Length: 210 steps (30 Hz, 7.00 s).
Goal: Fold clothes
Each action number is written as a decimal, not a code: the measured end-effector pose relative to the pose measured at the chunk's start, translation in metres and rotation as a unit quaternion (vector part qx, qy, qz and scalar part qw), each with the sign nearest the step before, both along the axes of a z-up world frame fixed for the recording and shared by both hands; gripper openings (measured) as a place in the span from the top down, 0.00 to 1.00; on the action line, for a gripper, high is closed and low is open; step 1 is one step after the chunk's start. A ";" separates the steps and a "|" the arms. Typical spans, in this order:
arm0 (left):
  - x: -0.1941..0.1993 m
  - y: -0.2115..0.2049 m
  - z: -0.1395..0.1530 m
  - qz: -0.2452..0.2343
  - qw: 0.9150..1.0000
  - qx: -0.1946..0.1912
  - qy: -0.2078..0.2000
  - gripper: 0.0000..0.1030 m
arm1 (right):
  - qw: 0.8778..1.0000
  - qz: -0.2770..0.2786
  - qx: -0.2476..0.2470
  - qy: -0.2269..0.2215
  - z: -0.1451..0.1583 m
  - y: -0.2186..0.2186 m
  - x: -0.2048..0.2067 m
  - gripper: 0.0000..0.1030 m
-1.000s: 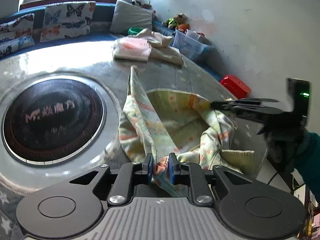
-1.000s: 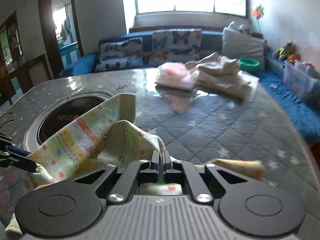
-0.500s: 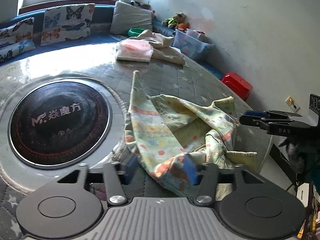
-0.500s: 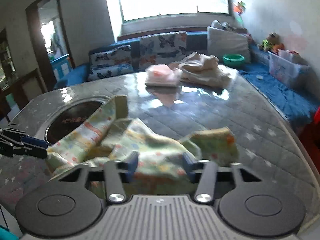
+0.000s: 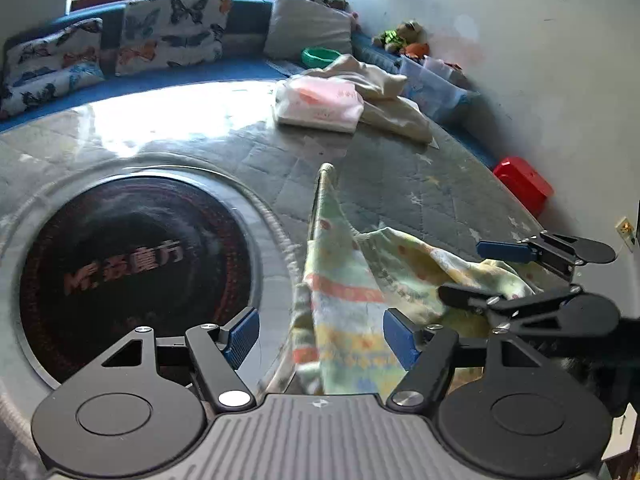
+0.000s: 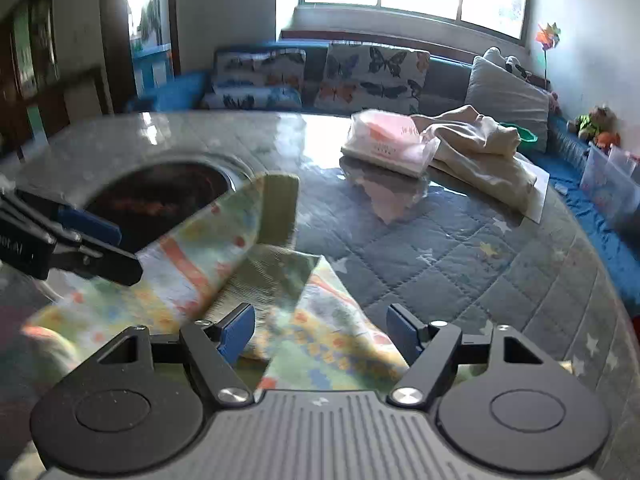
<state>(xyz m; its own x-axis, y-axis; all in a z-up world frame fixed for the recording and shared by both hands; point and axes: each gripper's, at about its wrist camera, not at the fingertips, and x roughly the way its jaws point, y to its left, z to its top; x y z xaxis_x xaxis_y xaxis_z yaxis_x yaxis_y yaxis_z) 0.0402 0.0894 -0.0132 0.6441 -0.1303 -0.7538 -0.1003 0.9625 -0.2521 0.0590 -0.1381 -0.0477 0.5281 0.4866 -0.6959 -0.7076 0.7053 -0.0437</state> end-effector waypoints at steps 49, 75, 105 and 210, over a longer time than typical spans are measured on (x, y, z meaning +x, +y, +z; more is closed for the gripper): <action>-0.017 0.011 -0.004 0.003 0.998 -0.057 -0.030 0.95 | 0.985 -0.100 0.071 0.125 -0.018 -0.086 -0.031 0.91; -0.166 0.132 0.082 0.179 0.977 -0.009 -0.112 0.99 | 0.983 0.025 0.182 -0.031 0.118 -0.005 -0.023 0.99; -0.242 0.123 0.059 0.191 0.980 0.049 -0.001 0.54 | 0.991 -0.063 0.081 0.089 0.049 -0.097 0.004 0.67; -0.140 0.107 0.001 -0.012 0.991 -0.029 -0.127 0.92 | 0.936 0.238 0.119 0.233 0.004 0.019 0.033 0.90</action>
<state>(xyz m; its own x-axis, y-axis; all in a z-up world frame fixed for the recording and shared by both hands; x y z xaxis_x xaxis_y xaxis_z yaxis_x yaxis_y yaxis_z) -0.0993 0.1965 -0.0124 0.8079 -0.1866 -0.5591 -0.0031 0.9472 -0.3205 0.0915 -0.1194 -0.0432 -0.1205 0.7596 -0.6392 -0.8472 0.2570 0.4651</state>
